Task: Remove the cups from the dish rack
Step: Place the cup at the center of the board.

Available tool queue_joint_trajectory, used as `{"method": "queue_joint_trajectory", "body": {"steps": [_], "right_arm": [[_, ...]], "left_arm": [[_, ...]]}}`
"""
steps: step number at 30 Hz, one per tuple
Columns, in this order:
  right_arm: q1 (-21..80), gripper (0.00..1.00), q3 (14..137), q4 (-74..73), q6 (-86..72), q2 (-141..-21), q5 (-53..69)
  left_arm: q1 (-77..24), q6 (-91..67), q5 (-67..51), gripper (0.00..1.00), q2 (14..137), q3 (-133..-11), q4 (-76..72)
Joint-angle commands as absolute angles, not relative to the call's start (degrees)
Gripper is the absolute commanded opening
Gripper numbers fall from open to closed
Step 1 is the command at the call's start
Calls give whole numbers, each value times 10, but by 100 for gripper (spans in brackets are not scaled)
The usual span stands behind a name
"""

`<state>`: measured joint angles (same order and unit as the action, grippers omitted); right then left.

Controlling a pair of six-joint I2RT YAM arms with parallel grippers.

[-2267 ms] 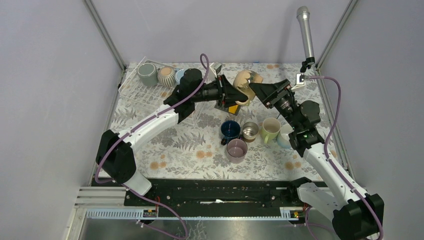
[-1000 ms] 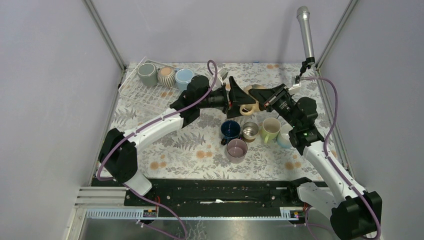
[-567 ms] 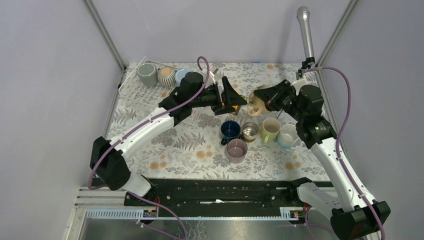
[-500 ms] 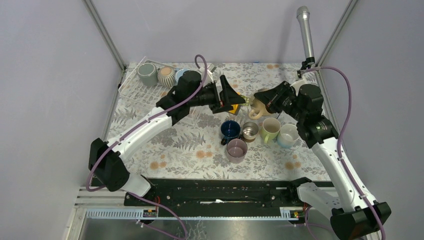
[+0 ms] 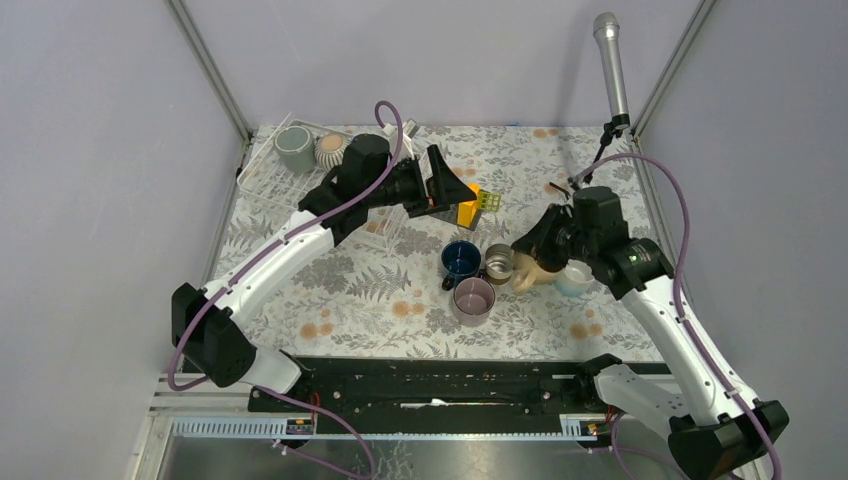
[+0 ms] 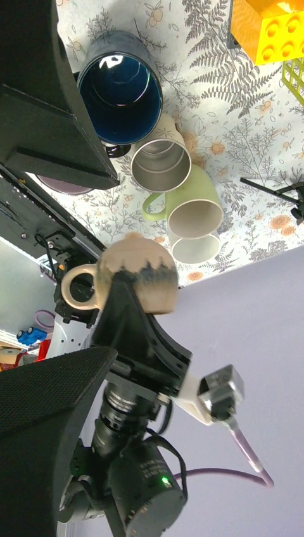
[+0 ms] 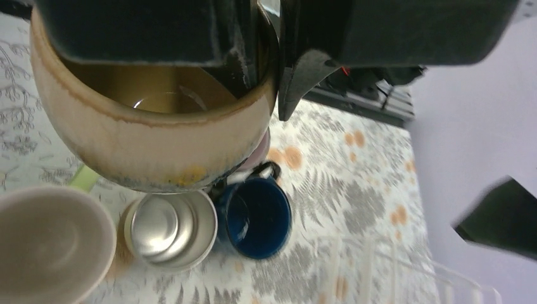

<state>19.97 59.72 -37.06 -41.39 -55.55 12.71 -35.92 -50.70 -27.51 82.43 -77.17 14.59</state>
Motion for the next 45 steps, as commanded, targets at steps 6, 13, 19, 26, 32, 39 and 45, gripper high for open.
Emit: {"method": "queue_joint_trajectory", "body": {"steps": [6,13,19,26,32,39,45], "right_arm": [[300,0,551,-380,-408,-549,49],[316,0,473,-331,-417,-560,57],[320,0,446,-306,-417,-572,42],[321,0,417,-272,-427,-594,23],[320,0,403,-238,-440,-611,10],[320,0,402,-202,-442,-642,5],[321,0,402,-193,-436,-664,-14]], "left_arm": [[-347,-483,-266,99,798,-792,145],[-343,-478,-261,99,797,-795,155],[-342,-478,-258,99,802,-798,158],[-342,-479,-258,99,809,-803,159],[-342,-474,-259,99,815,-812,166],[-341,-472,-263,99,822,-816,166],[-341,-469,-265,99,826,-820,169]]}}
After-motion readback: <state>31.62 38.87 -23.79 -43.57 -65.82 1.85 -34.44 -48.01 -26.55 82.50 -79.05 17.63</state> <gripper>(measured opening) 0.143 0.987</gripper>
